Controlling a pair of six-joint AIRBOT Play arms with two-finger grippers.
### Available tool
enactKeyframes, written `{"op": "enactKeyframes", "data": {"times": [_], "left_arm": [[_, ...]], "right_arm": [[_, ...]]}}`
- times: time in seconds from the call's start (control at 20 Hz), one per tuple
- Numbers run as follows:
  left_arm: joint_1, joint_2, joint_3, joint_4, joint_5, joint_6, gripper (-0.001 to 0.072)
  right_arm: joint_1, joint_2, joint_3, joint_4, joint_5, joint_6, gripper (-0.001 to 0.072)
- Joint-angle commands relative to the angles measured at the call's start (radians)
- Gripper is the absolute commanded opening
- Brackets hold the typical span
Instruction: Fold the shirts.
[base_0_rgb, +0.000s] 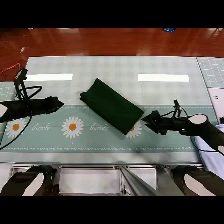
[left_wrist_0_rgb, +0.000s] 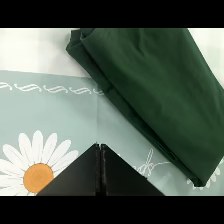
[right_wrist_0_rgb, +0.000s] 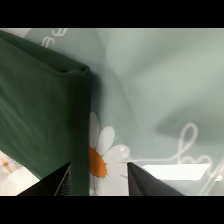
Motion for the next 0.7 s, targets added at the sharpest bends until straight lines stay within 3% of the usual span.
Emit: {"op": "enactKeyframes", "data": {"times": [0.0,0.5,0.55,0.6,0.65], "left_arm": [[-0.002,-0.016,0.0,0.0,0.006,0.0,0.0019],[-0.002,-0.027,0.0,-0.001,0.019,-0.001,0.0019],[-0.002,-0.027,0.0,-0.001,0.021,-0.001,0.0019],[-0.002,-0.027,0.0,-0.001,0.021,0.0,0.0019],[-0.002,-0.027,0.0,-0.001,0.021,0.0,0.0019]], "right_arm": [[0.0,-0.098,0.011,0.125,0.025,-0.111,0.0414],[0.241,-0.388,0.314,0.121,0.003,-0.08,0.0403],[0.254,-0.415,0.354,0.121,0.004,-0.08,0.0373],[0.261,-0.436,0.393,0.119,0.006,-0.085,0.0266],[0.261,-0.448,0.431,0.12,0.016,-0.11,0.0093]]}}
